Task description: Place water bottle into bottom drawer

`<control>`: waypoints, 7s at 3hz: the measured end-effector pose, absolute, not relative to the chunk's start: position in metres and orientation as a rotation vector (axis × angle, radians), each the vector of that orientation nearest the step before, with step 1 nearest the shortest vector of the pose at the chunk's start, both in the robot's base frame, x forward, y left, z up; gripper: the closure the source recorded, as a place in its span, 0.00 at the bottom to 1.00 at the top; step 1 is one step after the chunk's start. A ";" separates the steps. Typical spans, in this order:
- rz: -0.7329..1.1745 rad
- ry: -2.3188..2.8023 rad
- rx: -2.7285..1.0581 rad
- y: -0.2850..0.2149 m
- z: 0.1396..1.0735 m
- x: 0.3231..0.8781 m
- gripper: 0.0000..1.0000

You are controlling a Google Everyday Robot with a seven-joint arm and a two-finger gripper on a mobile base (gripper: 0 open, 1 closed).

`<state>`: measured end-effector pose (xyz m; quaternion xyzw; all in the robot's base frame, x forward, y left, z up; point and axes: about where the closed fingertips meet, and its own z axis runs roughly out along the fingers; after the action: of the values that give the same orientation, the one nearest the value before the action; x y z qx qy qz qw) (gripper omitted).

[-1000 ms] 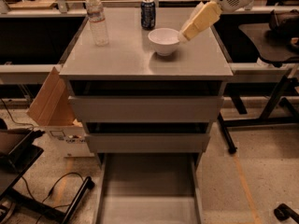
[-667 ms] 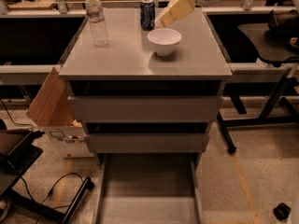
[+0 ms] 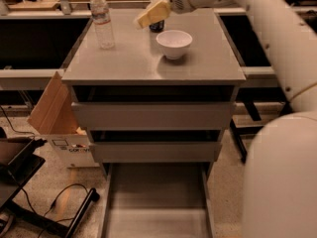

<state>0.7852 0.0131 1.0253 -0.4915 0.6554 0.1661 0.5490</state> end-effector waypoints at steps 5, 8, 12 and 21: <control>0.702 1.535 -0.786 0.175 0.946 0.928 0.00; 0.744 1.509 -0.799 0.214 0.948 0.927 0.49; 0.792 1.407 -0.799 0.221 0.986 0.906 1.00; 0.734 1.262 -0.600 0.027 0.980 0.549 1.00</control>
Offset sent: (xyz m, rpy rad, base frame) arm 0.1460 0.1305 -0.0742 0.1877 0.0537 -0.0429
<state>0.5494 0.0268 0.9796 -0.2700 0.5674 0.3302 0.7044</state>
